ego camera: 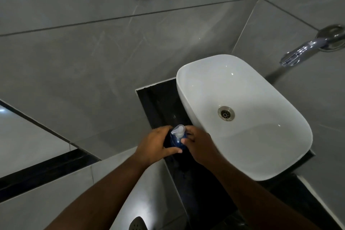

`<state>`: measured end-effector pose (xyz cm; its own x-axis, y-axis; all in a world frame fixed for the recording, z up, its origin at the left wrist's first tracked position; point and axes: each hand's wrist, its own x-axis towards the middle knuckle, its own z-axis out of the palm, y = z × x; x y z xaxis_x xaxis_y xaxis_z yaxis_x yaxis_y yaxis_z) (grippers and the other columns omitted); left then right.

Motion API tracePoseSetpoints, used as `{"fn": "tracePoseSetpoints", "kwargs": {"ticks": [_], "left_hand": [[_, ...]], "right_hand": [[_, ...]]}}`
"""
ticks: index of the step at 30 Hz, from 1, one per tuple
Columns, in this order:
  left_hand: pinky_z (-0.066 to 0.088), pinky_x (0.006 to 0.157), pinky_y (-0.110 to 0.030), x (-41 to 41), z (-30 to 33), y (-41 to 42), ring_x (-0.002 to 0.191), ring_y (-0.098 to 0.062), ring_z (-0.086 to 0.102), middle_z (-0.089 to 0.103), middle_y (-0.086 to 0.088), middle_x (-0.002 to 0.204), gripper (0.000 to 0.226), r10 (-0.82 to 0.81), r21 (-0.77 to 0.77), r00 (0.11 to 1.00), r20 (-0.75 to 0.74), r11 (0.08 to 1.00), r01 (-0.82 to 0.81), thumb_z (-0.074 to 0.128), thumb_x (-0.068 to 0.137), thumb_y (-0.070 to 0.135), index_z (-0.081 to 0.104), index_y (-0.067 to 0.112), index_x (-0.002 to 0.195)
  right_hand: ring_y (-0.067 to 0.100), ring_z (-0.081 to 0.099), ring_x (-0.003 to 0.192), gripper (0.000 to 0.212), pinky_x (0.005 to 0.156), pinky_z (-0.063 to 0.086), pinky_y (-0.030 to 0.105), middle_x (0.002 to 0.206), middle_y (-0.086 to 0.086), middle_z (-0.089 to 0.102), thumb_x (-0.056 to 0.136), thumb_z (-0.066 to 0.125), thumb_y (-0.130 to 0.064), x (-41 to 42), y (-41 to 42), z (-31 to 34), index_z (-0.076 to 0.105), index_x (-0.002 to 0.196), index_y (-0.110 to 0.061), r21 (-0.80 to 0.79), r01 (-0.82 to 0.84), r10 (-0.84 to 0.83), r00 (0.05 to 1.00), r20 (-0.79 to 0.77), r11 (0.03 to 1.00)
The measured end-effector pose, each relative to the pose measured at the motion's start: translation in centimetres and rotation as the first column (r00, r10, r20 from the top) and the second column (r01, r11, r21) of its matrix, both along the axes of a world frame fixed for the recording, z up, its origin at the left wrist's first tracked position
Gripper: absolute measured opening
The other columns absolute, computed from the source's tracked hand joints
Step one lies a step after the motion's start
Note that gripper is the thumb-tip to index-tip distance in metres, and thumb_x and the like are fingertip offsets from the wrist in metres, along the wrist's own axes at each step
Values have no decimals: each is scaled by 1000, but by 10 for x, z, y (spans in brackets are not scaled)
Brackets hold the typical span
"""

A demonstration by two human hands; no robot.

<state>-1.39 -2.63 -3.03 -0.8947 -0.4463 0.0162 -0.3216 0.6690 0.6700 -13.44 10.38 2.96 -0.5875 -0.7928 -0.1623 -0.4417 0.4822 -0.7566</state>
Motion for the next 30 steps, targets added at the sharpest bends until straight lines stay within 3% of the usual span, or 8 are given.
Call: {"fn": "tracePoseSetpoints", "kwargs": {"ticks": [1,3,9,12,15,18,27,30], "left_hand": [[54,84,-34,0,1,0,102,-14,63,66,4,117,78,22,12,999,-38,1000,-22,68,65,74,56,25,124],[53,80,-28,-2,2,-4,97,-11,63,68,7,111,69,77,60,992,-97,996,-71,73,67,65,57,27,122],[53,92,-36,-20,-6,-63,107,-12,64,67,3,118,73,292,260,950,-106,931,-257,85,67,37,55,26,132],[52,83,-22,-34,-7,-109,97,-7,67,71,6,108,70,357,299,929,-93,900,-316,90,66,21,58,22,129],[45,70,-6,-47,-6,-146,87,4,66,71,12,100,65,372,291,925,-77,896,-336,89,65,14,61,20,124],[51,79,-15,-59,-6,-170,95,-6,68,71,2,112,67,361,316,929,-75,893,-321,88,67,9,59,18,128],[54,93,-42,-72,-1,-187,105,-17,65,66,-2,123,73,332,321,941,-70,900,-294,83,72,9,50,18,137],[52,96,-40,-70,-1,-187,109,-19,64,64,-2,127,78,324,288,944,-67,912,-293,87,71,18,47,19,139]], "right_hand": [[22,62,104,32,96,47,29,116,11,66,87,61,-11,-1,-4,-2,57,119,-9,-2,-5,5,1000,-14,1000],[22,61,105,34,95,46,28,118,10,66,88,60,-12,-4,-14,-4,57,121,-9,-9,-15,15,1000,-21,1000],[20,62,105,35,95,51,36,118,10,65,88,57,-2,-19,-91,-10,55,122,-9,-132,48,-24,984,178,990],[19,64,99,33,89,51,30,112,11,68,86,57,1,-31,-141,-16,59,117,-10,-181,62,-20,975,223,982],[22,64,99,31,92,52,38,111,12,69,85,58,0,-43,-180,-20,61,114,-10,-195,58,-16,978,208,979],[23,64,99,31,93,52,41,111,13,69,84,60,0,-55,-205,-26,61,114,-9,-205,64,-26,983,181,977],[28,57,115,44,102,45,47,128,16,59,87,58,1,-64,-217,-16,48,130,-7,-169,26,3,985,174,985],[18,61,106,43,97,48,41,123,10,64,85,64,-17,-65,-210,21,53,127,-18,-287,95,-74,994,82,953]]}}
